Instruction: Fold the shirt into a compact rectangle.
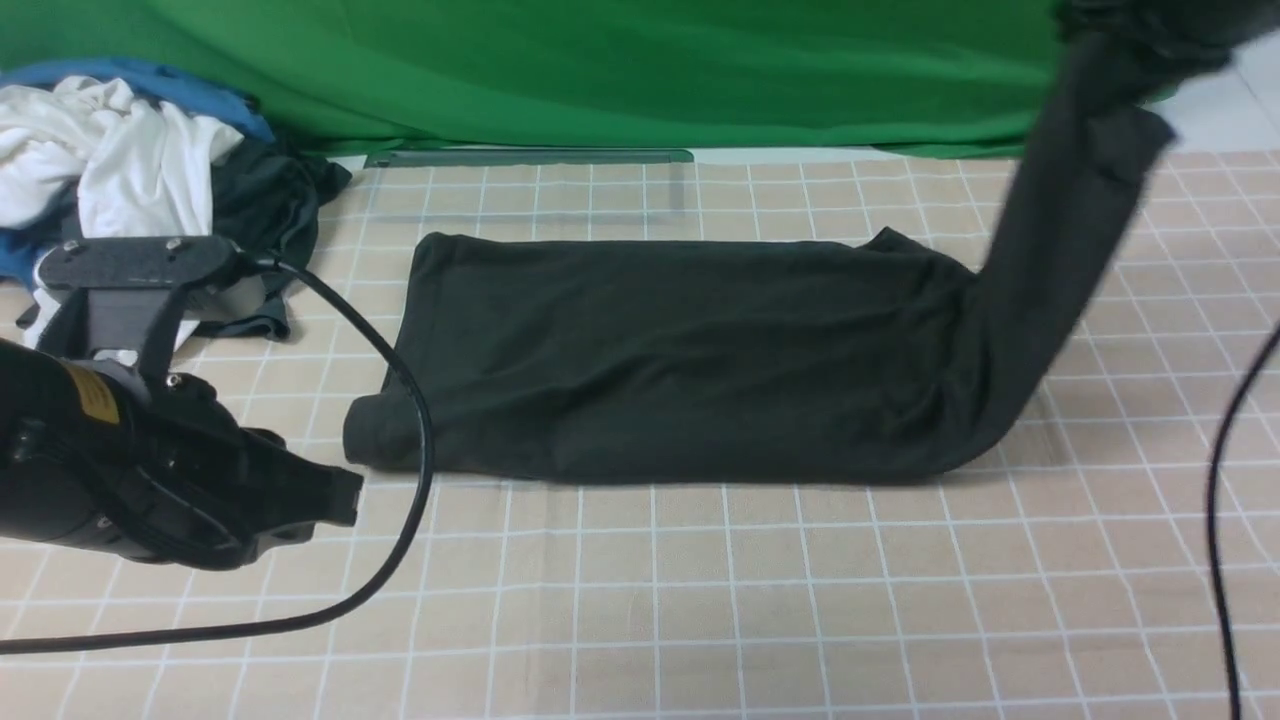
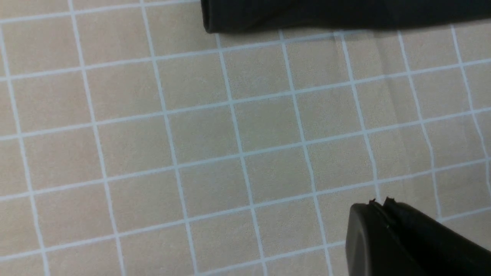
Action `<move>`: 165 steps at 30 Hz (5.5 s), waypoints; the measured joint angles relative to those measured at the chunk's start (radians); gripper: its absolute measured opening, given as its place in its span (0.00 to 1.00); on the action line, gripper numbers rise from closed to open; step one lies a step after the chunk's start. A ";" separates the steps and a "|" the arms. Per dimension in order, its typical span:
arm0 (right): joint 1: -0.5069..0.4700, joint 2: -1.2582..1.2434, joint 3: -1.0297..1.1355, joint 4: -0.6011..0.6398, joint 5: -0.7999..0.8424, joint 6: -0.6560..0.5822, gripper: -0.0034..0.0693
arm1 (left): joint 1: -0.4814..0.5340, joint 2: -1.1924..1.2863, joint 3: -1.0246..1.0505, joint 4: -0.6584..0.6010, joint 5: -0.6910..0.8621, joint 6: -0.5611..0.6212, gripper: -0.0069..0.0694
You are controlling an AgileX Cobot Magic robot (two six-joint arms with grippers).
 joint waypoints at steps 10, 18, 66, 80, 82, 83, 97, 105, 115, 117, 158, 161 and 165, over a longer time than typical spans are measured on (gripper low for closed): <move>0.315 0.104 -0.066 0.176 -0.209 0.006 0.18 | 0.000 -0.044 -0.103 0.258 0.149 -0.180 0.12; 0.451 0.248 -0.082 0.265 -0.407 0.009 0.18 | 0.000 -0.158 -0.136 0.265 0.195 -0.208 0.12; 0.272 0.193 0.074 0.157 -0.001 -0.131 0.10 | 0.000 0.842 -0.708 -0.329 -0.049 0.265 0.12; 0.272 0.188 0.074 0.156 -0.006 -0.132 0.10 | 0.000 0.899 -0.590 -0.065 0.056 0.101 0.12; 0.272 0.187 0.074 0.157 -0.004 -0.132 0.10 | 0.000 0.864 -0.585 -0.053 0.061 0.095 0.12; 0.272 0.187 0.074 0.157 -0.004 -0.132 0.10 | 0.000 0.859 -0.585 -0.053 0.061 0.095 0.12; 0.351 0.294 0.088 0.117 0.000 -0.099 0.10 | 0.024 0.851 -0.619 -0.057 -0.009 0.029 0.12; 0.351 0.302 0.190 0.030 -0.007 -0.055 0.10 | 0.123 0.874 -0.618 -0.082 0.078 -0.004 0.12; 0.345 0.140 0.198 0.007 -0.017 -0.053 0.10 | 0.201 0.650 -0.682 -0.061 0.038 -0.033 0.12; 0.343 0.093 0.197 0.006 -0.017 -0.053 0.10 | 0.225 0.657 -0.707 -0.061 0.044 -0.039 0.12; 0.343 0.005 0.198 0.007 -0.047 -0.053 0.10 | 0.249 0.945 -0.768 -0.199 -0.120 0.289 0.14; 0.343 0.005 0.198 0.007 -0.058 -0.053 0.10 | 0.248 0.910 -0.777 -0.192 -0.128 0.323 0.14; 0.343 0.005 0.198 0.007 -0.069 -0.053 0.10 | 0.248 0.902 -0.778 -0.189 -0.164 0.347 0.14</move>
